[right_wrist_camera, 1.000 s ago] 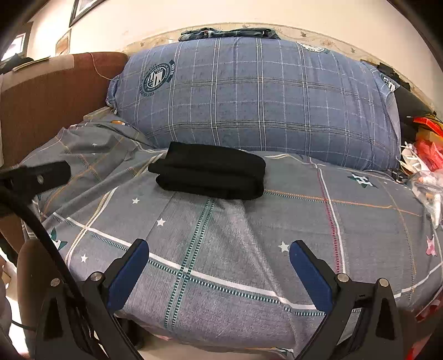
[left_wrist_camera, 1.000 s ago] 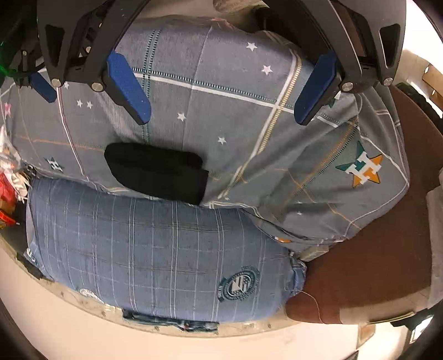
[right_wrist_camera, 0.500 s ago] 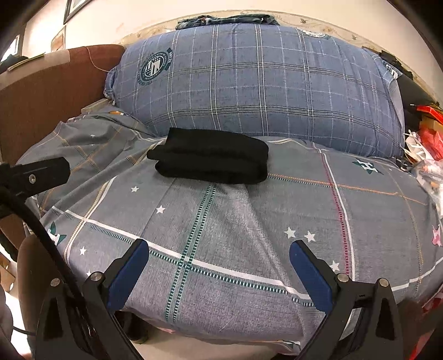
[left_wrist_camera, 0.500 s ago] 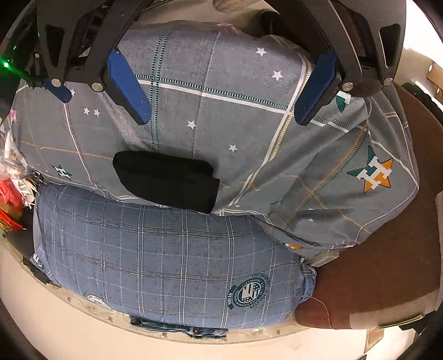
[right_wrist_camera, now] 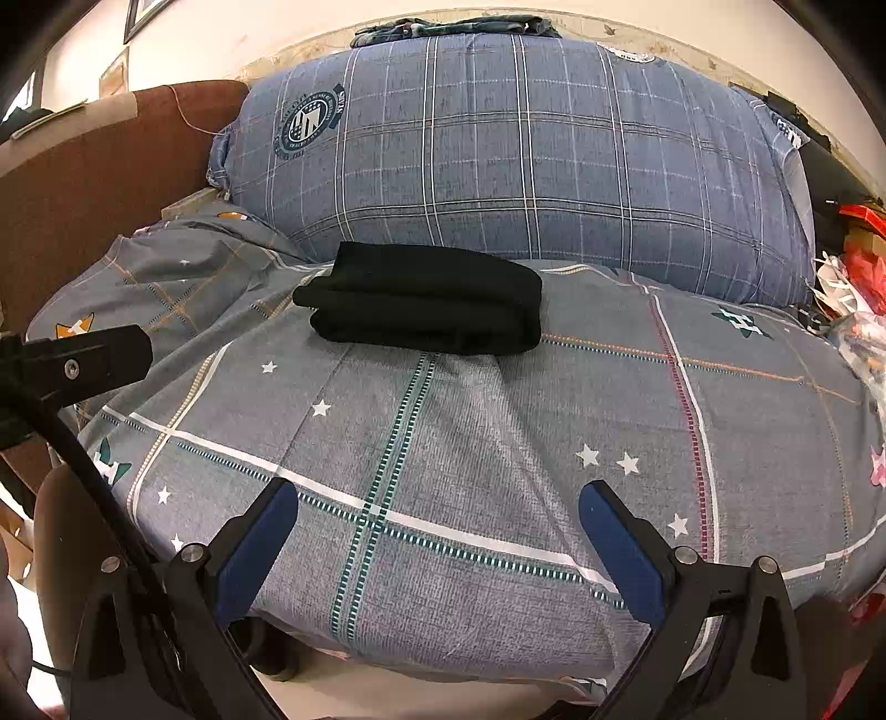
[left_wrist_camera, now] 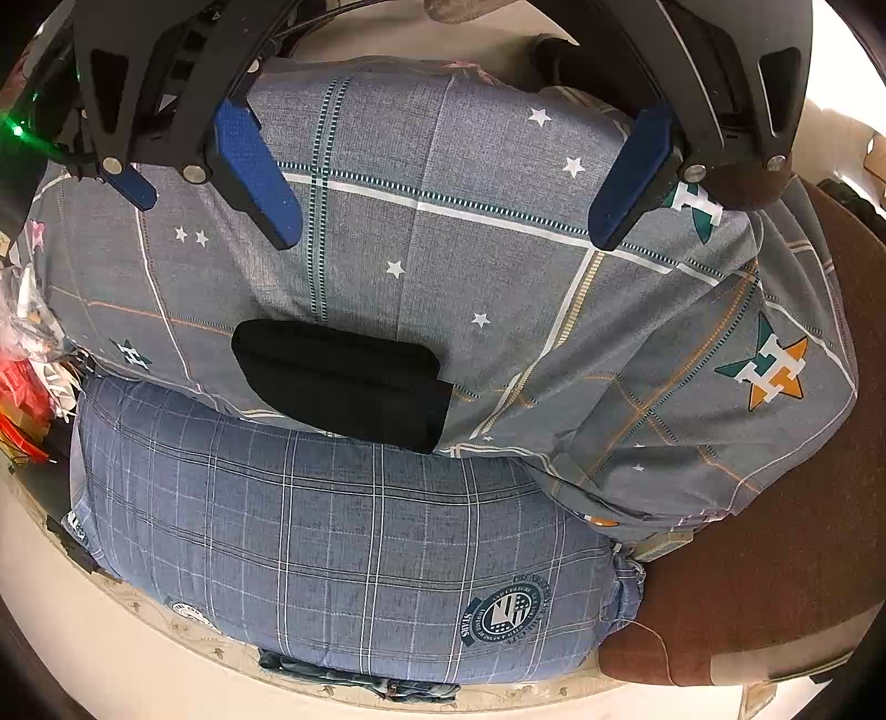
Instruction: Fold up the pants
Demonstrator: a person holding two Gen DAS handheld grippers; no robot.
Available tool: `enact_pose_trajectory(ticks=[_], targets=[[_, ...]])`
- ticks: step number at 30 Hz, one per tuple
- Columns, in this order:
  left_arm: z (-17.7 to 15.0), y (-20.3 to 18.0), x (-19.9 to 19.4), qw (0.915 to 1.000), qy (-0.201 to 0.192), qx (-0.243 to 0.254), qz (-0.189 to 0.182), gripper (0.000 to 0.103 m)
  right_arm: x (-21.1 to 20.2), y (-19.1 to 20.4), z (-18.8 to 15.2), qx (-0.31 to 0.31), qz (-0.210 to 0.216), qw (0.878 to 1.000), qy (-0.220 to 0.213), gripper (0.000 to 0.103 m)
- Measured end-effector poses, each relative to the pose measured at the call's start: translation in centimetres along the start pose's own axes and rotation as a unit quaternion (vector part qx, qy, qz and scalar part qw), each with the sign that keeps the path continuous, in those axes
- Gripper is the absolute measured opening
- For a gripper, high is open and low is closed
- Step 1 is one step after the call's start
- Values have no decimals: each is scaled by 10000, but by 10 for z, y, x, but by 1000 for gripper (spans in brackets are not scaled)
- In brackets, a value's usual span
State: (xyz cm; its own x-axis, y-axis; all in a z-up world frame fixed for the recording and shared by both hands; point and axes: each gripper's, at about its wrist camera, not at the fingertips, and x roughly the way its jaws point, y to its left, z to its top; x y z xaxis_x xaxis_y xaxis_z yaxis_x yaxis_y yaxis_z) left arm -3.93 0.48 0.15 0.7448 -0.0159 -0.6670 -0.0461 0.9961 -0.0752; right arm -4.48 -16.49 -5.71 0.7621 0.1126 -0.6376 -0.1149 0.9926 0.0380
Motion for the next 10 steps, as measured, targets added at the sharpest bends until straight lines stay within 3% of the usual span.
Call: enact_pose_trajectory(ticks=[10], targets=[[-3,2,7,10000,78,-28,-22,103,3,0,-2,37,29,10000,29,103]])
